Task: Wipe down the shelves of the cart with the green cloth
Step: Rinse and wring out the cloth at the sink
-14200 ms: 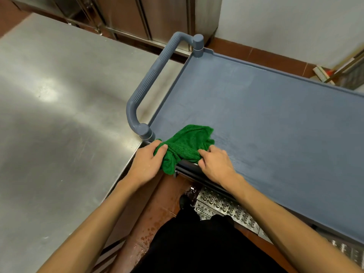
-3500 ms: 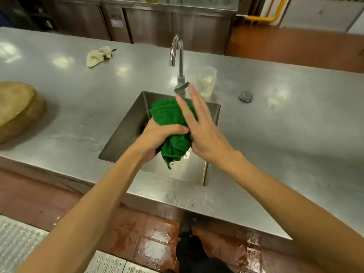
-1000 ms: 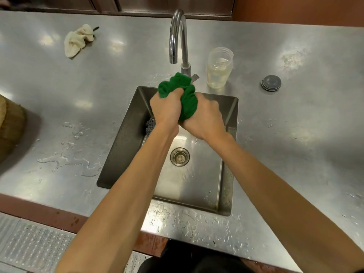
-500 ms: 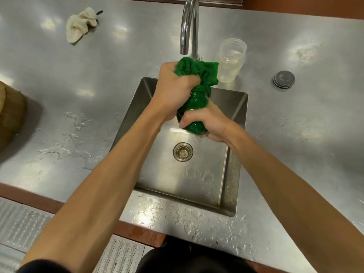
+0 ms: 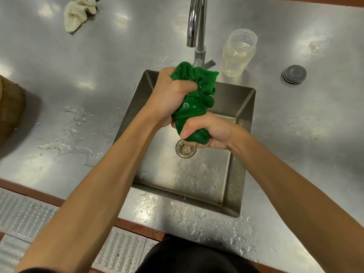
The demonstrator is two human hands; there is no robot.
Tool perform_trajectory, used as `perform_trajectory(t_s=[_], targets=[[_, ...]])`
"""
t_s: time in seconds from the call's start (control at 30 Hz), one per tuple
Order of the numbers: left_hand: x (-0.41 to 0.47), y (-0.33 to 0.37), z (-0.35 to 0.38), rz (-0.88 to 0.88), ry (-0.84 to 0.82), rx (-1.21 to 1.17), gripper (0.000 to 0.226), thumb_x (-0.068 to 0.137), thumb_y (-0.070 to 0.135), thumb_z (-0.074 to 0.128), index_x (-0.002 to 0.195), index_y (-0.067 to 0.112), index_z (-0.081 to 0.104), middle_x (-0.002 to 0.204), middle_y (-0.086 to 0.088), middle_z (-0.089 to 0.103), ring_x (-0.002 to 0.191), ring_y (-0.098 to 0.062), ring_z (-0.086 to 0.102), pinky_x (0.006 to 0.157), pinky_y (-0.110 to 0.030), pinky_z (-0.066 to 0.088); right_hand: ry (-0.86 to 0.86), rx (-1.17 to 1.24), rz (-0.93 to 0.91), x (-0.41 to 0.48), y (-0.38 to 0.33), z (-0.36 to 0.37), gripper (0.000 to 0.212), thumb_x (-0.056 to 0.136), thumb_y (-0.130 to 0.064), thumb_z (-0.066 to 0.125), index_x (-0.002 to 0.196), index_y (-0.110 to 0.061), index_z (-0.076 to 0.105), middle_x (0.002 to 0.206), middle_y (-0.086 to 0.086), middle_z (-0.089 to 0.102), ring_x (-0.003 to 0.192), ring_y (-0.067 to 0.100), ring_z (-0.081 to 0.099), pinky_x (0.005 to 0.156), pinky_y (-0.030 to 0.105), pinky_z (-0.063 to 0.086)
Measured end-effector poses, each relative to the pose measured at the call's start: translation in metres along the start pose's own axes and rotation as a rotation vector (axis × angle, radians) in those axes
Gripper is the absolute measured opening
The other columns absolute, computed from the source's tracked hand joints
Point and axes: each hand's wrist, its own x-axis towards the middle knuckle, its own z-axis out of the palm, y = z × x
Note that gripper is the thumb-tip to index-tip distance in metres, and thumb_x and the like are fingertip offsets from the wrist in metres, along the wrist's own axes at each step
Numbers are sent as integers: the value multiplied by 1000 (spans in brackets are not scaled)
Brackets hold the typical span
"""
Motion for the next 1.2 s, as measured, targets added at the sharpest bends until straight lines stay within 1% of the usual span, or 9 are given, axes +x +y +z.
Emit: perform_trajectory(t_s=[0.13,0.27,0.43,0.6,0.67,0.73,0.8,1.03,1.2], targets=[[-3,-8,-5,-84,136,-71,26,67,-2,59,92,2,55,86,-18,47,79,-32,50,71,-45,43,276,-357,-47,-6,-7,4,18,70,-29,81,66,-32,63,57,-14,57,48,-1,53,39,18,35],[-8,-16,-15,-205,245,-158,44,75,13,67,109,-13,61,104,-27,66,98,-39,67,93,-55,54,455,-348,-48,-20,-9,2,40,71,-41,83,106,-29,67,94,-11,74,83,3,70,63,25,58],[-21,-20,-19,-202,117,-81,67,77,26,78,132,-1,51,121,-20,68,110,-32,68,99,-52,53,676,-326,-195,-40,2,9,47,71,-36,85,114,-29,66,102,-10,73,89,5,71,65,28,61],[-43,-19,-13,-116,-48,348,133,55,51,93,155,22,10,128,15,56,109,7,60,84,-8,51,945,-419,-370,-62,11,18,59,59,-32,91,112,-31,65,98,-13,72,91,1,68,76,25,58],[-54,-15,-10,-53,-80,491,145,51,58,92,158,22,0,145,7,45,128,-2,49,103,-19,46,1039,-564,-397,-73,11,27,65,54,-38,91,112,-32,62,98,-18,68,93,-3,65,79,19,55],[-63,-9,-8,64,-173,623,118,55,59,89,151,24,31,146,0,46,132,-13,47,112,-34,41,1082,-719,-425,-84,12,38,63,55,-37,91,111,-32,62,99,-20,65,94,-2,62,80,19,54],[-73,-4,-4,184,-297,702,78,64,53,87,131,23,59,127,0,61,119,-15,58,105,-41,48,1095,-807,-425,-95,16,48,58,57,-34,90,108,-32,60,101,-12,65,94,5,62,81,26,55],[-104,12,20,369,-582,693,34,89,20,72,123,18,69,112,2,73,107,-11,66,98,-41,52,1252,-854,-346,-147,36,80,51,60,-23,87,96,-34,53,91,-11,61,81,4,60,66,26,52],[-118,10,56,349,-596,633,17,93,8,65,105,13,76,101,-3,75,99,-16,70,94,-45,55,1341,-813,-316,-201,58,99,51,63,-8,71,104,-34,53,88,-8,65,73,4,60,58,25,50]])
